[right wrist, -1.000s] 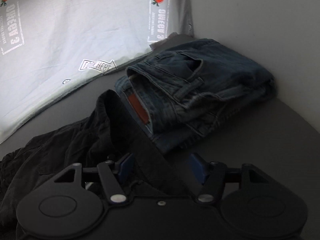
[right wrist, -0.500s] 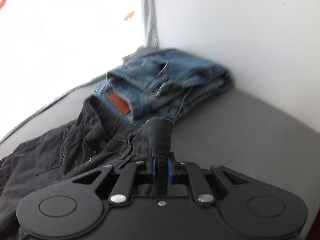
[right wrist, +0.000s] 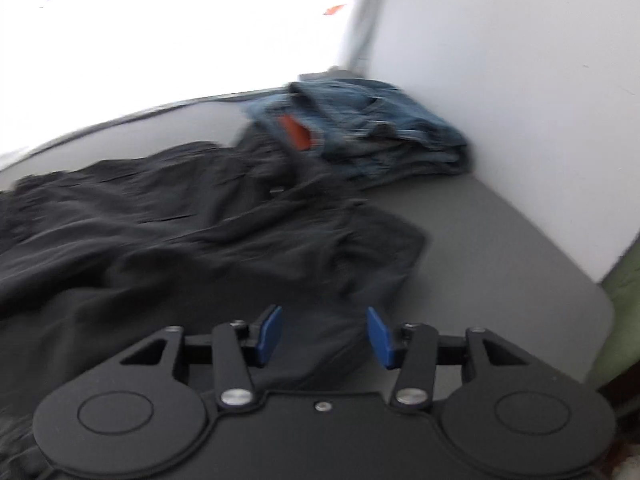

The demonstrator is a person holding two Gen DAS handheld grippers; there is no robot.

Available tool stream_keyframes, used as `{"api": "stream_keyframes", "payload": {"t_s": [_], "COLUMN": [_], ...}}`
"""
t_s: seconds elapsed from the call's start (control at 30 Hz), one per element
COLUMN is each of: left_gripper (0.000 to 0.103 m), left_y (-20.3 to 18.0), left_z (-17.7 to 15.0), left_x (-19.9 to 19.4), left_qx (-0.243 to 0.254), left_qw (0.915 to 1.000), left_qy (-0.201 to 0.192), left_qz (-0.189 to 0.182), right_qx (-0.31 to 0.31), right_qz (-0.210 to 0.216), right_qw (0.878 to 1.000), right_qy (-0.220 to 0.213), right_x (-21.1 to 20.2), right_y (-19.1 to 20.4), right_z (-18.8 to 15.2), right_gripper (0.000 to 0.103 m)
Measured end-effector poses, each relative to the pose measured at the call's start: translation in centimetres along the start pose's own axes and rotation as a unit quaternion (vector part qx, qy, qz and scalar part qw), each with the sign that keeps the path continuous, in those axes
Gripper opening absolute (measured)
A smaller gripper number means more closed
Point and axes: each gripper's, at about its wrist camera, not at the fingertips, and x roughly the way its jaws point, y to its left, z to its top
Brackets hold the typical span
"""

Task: Fold clothes

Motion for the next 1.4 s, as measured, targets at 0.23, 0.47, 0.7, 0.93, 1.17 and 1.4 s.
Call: {"api": "stream_keyframes", "payload": {"t_s": [0.23, 0.47, 0.7, 0.93, 1.17, 1.4], "left_gripper": [0.103, 0.103, 0.103, 0.103, 0.103, 0.103], "left_y": [4.3, 9.1, 13.2, 13.5, 13.9, 13.3], "left_z": [-2.3, -2.2, -1.2, 2.3, 10.2, 20.6], "left_x": [2.6, 3.2, 4.1, 5.8, 9.0, 15.1], "left_qx": [0.02, -0.03, -0.109, -0.074, -0.042, -0.045], "left_qw": [0.9995, 0.9995, 0.9904, 0.9954, 0.9958, 0.9941], "left_qy": [0.008, 0.008, 0.03, 0.002, -0.048, -0.048], "left_qz": [0.021, 0.001, -0.079, -0.061, -0.065, -0.086], "right_qx": [-0.142, -0.151, -0.099, -0.126, -0.15, -0.163], "right_qz": [0.164, 0.111, 0.186, 0.243, 0.234, 0.199], "right_qw": [0.976, 0.977, 0.974, 0.956, 0.956, 0.963], "right_qy": [0.036, 0.099, 0.077, 0.111, 0.095, 0.073], "right_x": [-3.8, -2.8, -4.6, -3.4, -0.6, 4.7], "right_y": [12.5, 15.7, 19.3, 25.6, 31.4, 36.6], "right_z": [-6.0, -4.8, -3.0, -2.6, -0.2, 5.3], "right_gripper": [0.029, 0.044, 0.09, 0.102, 0.102, 0.102]}}
